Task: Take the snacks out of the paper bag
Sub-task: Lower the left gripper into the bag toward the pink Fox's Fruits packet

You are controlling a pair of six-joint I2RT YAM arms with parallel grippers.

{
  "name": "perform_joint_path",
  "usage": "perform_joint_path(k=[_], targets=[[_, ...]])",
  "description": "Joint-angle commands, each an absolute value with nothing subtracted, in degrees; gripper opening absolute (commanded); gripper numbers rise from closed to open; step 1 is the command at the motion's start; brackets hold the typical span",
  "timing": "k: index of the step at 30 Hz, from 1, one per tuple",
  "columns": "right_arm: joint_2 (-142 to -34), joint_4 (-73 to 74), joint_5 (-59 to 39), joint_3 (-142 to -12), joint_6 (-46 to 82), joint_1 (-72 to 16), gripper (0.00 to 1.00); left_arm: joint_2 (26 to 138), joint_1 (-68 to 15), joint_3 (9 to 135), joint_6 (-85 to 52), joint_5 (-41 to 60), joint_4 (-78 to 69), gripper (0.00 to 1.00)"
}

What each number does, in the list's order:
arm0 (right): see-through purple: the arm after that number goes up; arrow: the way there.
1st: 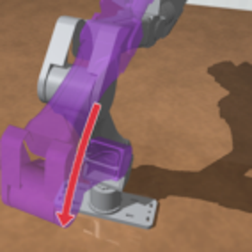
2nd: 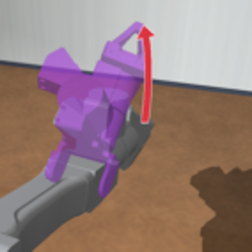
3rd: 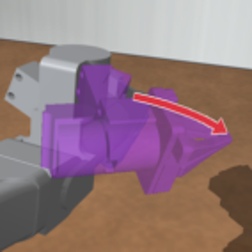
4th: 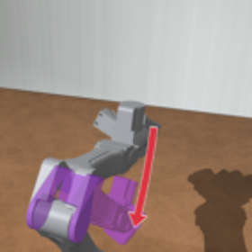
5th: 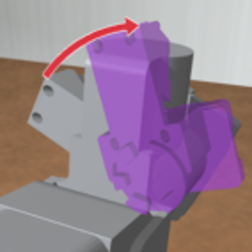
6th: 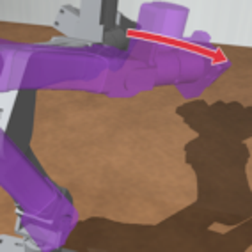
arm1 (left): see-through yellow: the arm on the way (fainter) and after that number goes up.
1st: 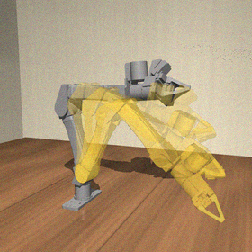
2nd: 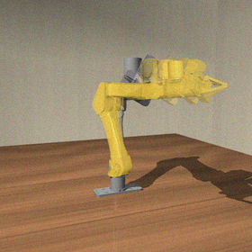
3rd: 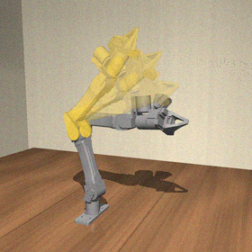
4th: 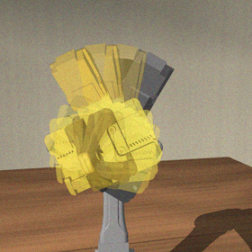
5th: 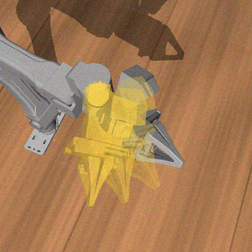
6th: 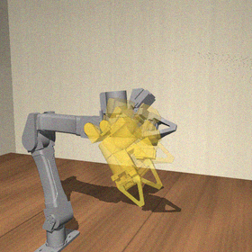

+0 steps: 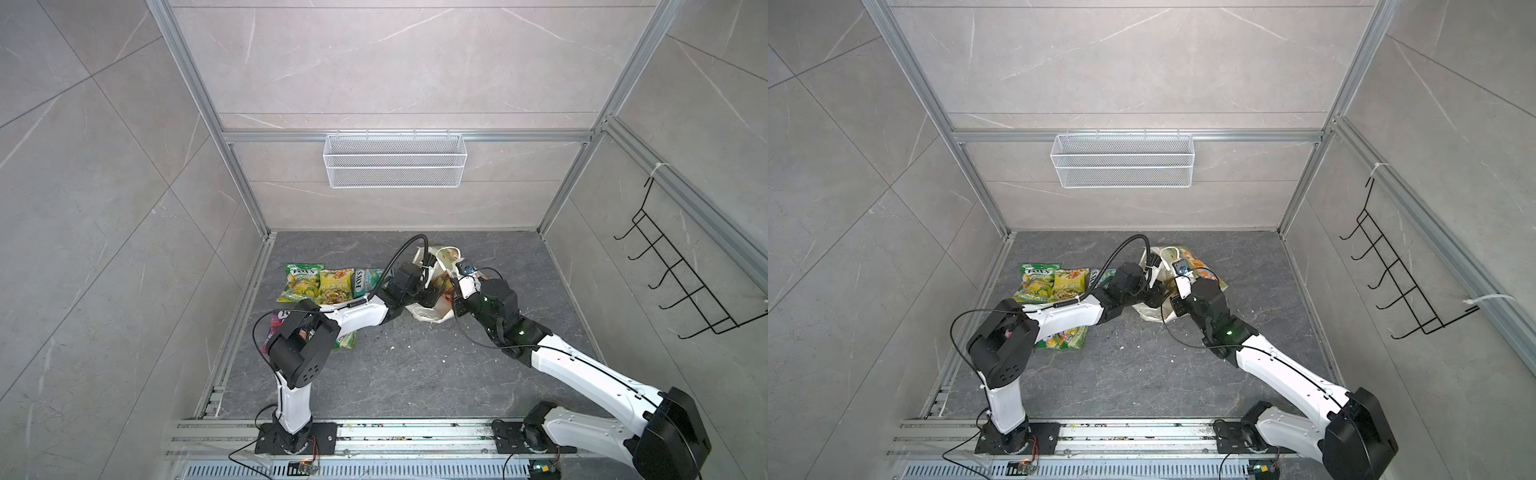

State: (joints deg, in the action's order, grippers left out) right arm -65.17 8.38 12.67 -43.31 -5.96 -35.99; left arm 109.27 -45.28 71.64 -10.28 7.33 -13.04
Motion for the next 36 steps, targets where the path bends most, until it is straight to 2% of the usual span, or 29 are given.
perform_joint_path(k=[1, 9, 14, 16, 18, 20, 23, 30, 36], targets=[[-65.2, 12.5, 11.1, -44.1, -5.6, -36.3, 0.00, 111.8, -46.0, 75.3, -10.0, 5.9, -9.6, 0.51], [-64.6, 13.6, 13.1, -44.1, -5.3, -36.3, 0.00, 114.0, -46.8, 77.1, -7.1, 7.3, -9.3, 0.51], [-64.9, 14.6, 14.6, -44.5, -4.9, -36.3, 0.00, 117.2, -47.5, 79.6, -6.9, 6.3, -8.4, 0.55], [-65.2, 15.0, 14.1, -44.6, -5.0, -36.3, 0.00, 118.8, -47.5, 80.5, -7.7, 6.0, -9.0, 0.64], [-65.5, 15.2, 13.7, -44.9, -5.1, -36.3, 0.00, 120.2, -47.5, 82.1, -7.8, 5.1, -7.9, 0.65], [-65.5, 15.5, 12.8, -44.9, -5.3, -36.2, 0.00, 121.5, -47.5, 83.7, -7.9, 5.2, -7.1, 0.74], [-65.5, 16.2, 11.8, -44.7, -5.7, -36.2, 0.00, 124.3, -47.5, 87.4, -8.7, 6.7, -4.2, 0.81], [-66.1, 18.5, 9.5, -43.4, -5.9, -36.2, 0.00, 130.7, -47.8, 91.8, -11.0, 11.2, -3.1, 0.85], [-66.9, 20.5, 7.8, -42.3, -5.8, -36.2, 0.00, 135.2, -48.5, 95.8, -10.6, 12.3, -0.5, 0.81]])
